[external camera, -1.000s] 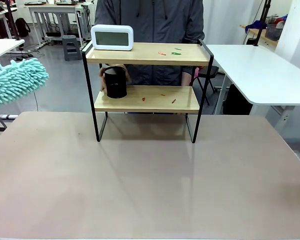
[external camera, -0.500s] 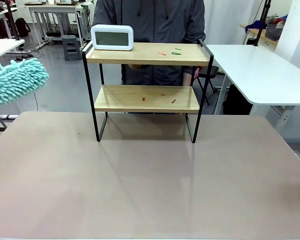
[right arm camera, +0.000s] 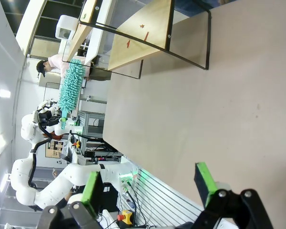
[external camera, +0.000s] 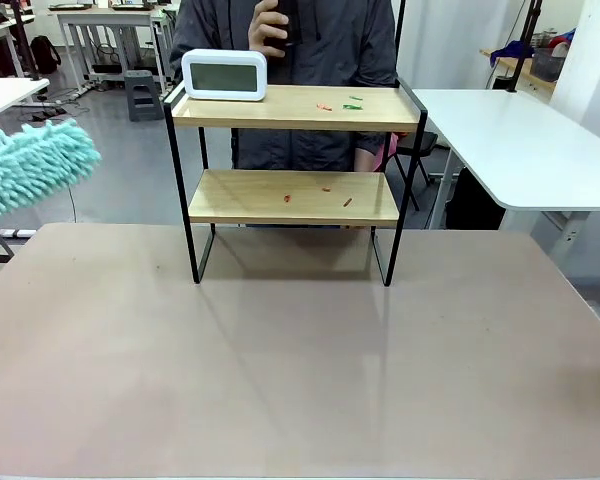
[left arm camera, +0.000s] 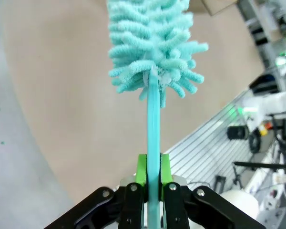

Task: Clean the shelf.
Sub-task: Clean the specific tier of the Shelf with the Duster once objects are removed.

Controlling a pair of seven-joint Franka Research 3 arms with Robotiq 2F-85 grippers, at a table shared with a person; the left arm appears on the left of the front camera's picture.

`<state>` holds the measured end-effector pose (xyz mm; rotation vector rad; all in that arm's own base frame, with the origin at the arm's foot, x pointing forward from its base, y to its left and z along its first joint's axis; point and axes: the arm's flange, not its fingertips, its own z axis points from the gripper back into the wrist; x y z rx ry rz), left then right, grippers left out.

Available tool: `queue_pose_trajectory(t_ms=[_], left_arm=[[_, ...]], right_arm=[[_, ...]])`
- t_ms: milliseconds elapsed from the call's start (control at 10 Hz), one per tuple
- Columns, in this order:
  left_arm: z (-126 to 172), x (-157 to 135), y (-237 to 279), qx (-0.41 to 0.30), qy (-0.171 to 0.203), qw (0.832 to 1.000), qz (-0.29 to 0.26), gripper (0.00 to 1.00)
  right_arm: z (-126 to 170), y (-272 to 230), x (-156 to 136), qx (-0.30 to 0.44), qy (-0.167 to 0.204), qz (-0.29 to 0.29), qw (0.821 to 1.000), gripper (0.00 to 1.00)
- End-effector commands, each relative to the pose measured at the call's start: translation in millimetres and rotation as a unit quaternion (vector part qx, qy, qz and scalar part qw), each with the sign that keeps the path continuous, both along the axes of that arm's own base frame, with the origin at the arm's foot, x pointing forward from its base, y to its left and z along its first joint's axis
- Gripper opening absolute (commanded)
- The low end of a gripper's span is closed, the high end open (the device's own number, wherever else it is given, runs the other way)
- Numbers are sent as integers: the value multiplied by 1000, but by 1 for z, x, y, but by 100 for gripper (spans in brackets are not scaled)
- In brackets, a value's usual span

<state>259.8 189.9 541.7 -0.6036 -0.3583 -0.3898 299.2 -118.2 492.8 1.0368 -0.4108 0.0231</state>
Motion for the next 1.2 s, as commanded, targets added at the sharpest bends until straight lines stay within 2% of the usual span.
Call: queue_pose_trajectory(t_ms=[0, 200, 400, 500, 600, 700, 800, 900, 1000, 1100], left_arm=[[22, -23, -30, 64, -8, 993, -104, 12], [39, -51, -79, 131, -28, 965, -227, 12], [32, -66, -142, 153, -38, 931, -328, 12], [24, -69, -173, 159, -48, 927, -336, 12], [13, -69, -209, 144, -57, 942, -297, 12], [1, -68, -241, 154, -88, 954, -240, 12], [-11, -66, -264, 172, -111, 960, -189, 12], [-22, -63, -279, 184, -112, 965, -149, 12], [-25, -59, -281, 175, -92, 972, -126, 12], [-21, -50, -267, 159, -46, 978, -128, 12]], right_arm=[[0, 2, 2, 5, -16, 3, 1000, 100], [0, 2, 2, 5, -16, 3, 1000, 100], [0, 2, 2, 5, -16, 3, 1000, 100], [0, 2, 2, 5, -16, 3, 1000, 100], [0, 2, 2, 5, -16, 3, 1000, 100], [0, 2, 2, 5, -16, 3, 1000, 100], [0, 2, 2, 5, -16, 3, 1000, 100], [0, 2, 2, 5, -16, 3, 1000, 100], [0, 2, 2, 5, -16, 3, 1000, 100], [0, 2, 2, 5, -16, 3, 1000, 100]])
